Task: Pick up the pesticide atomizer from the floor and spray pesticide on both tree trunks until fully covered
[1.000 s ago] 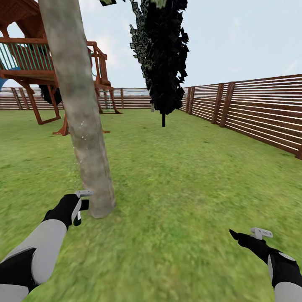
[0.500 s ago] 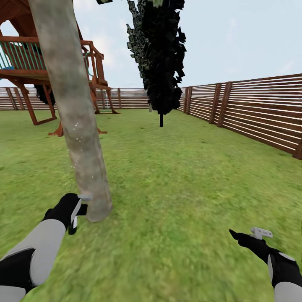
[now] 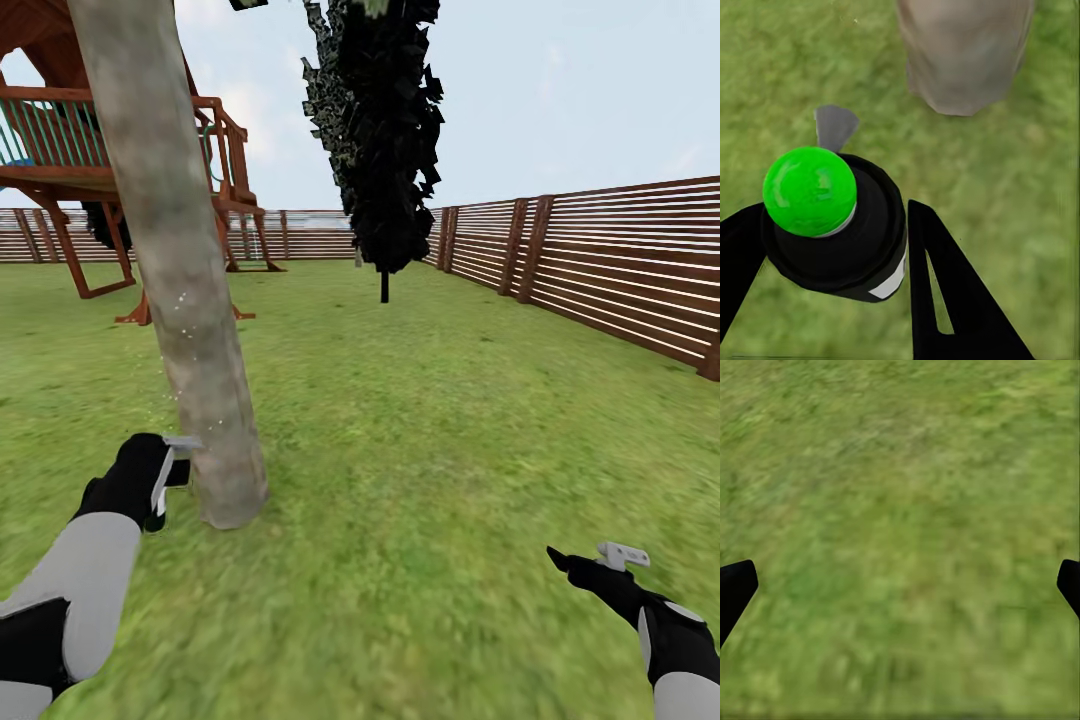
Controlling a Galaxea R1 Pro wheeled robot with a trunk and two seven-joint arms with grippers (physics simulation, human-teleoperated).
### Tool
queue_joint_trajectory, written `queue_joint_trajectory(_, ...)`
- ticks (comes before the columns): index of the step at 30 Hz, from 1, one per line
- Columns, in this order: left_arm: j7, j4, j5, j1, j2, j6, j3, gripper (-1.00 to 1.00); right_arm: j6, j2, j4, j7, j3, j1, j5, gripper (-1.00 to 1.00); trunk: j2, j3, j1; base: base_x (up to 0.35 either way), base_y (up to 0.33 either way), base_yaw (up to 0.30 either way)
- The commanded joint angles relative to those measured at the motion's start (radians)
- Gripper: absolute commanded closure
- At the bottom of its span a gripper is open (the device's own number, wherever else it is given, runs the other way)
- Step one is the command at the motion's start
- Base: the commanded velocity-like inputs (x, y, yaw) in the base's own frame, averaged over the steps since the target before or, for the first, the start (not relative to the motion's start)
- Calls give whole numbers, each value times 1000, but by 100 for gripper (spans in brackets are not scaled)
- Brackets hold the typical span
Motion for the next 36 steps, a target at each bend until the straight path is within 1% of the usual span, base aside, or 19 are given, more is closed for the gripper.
queue_joint_trajectory(1,-1,-20,3,-1,0,14,0,100,0,0,0,0,0,0,0,-100,0,0,0,0,0,0)
queue_joint_trajectory(3,-4,-31,3,-15,0,23,0,100,0,0,0,0,0,0,0,-100,0,0,0,0,0,0)
queue_joint_trajectory(6,-25,-38,2,-68,0,33,0,100,0,-1,1,-1,0,0,0,-100,0,0,0,0,0,0)
queue_joint_trajectory(8,-28,-39,2,-94,-1,78,0,100,0,-1,1,-1,0,0,0,-100,0,0,0,0,0,0)
queue_joint_trajectory(10,-30,-39,-1,-143,-1,112,-1,100,0,-1,1,-1,0,0,-1,-100,0,0,0,0,0,0)
queue_joint_trajectory(11,-30,-39,-2,-167,0,115,-2,100,0,-1,1,-1,0,0,0,-100,0,0,0,0,0,0)
queue_joint_trajectory(18,-30,-35,0,-254,-2,120,-4,100,0,-1,1,-2,0,0,0,-100,0,0,0,0,0,0)
queue_joint_trajectory(19,-30,-33,0,-257,-2,120,-6,100,0,-1,1,-3,0,0,0,-100,0,0,0,0,0,0)
queue_joint_trajectory(20,-30,-25,1,-260,-2,120,-17,100,0,-1,1,-3,0,0,0,-100,0,0,0,0,0,0)
queue_joint_trajectory(22,-30,22,1,-261,-1,119,-39,100,0,-1,1,-3,0,0,0,-100,0,0,0,0,0,0)
queue_joint_trajectory(23,-30,46,1,-261,-1,118,-43,100,0,-1,1,-3,0,0,0,-100,0,0,0,0,0,0)
queue_joint_trajectory(25,-35,145,-1,-259,0,114,-48,100,0,-1,1,-3,0,0,0,-100,0,0,0,0,0,0)
queue_joint_trajectory(26,-36,167,-1,-257,0,112,-48,100,0,-1,1,-3,0,0,0,-100,0,0,0,0,0,0)
queue_joint_trajectory(29,-39,198,2,-253,3,105,-49,100,0,-1,1,-3,0,0,0,-100,0,0,0,0,0,0)
queue_joint_trajectory(30,-54,222,3,-253,10,102,-49,100,0,-1,1,-3,0,0,0,-100,0,0,0,0,0,0)
queue_joint_trajectory(31,-88,236,2,-252,15,101,-49,100,0,-1,1,-3,0,0,0,-100,0,0,0,0,0,0)
queue_joint_trajectory(33,-129,243,0,-252,19,100,-49,100,0,-1,1,-3,0,0,0,-100,0,0,0,0,0,0)
queue_joint_trajectory(35,-145,244,-2,-252,22,102,-49,100,0,-1,1,-3,0,0,0,-100,0,0,0,0,0,0)
queue_joint_trajectory(36,-149,243,-3,-252,34,105,-49,100,0,-1,1,-3,0,0,0,-100,0,0,0,0,0,0)
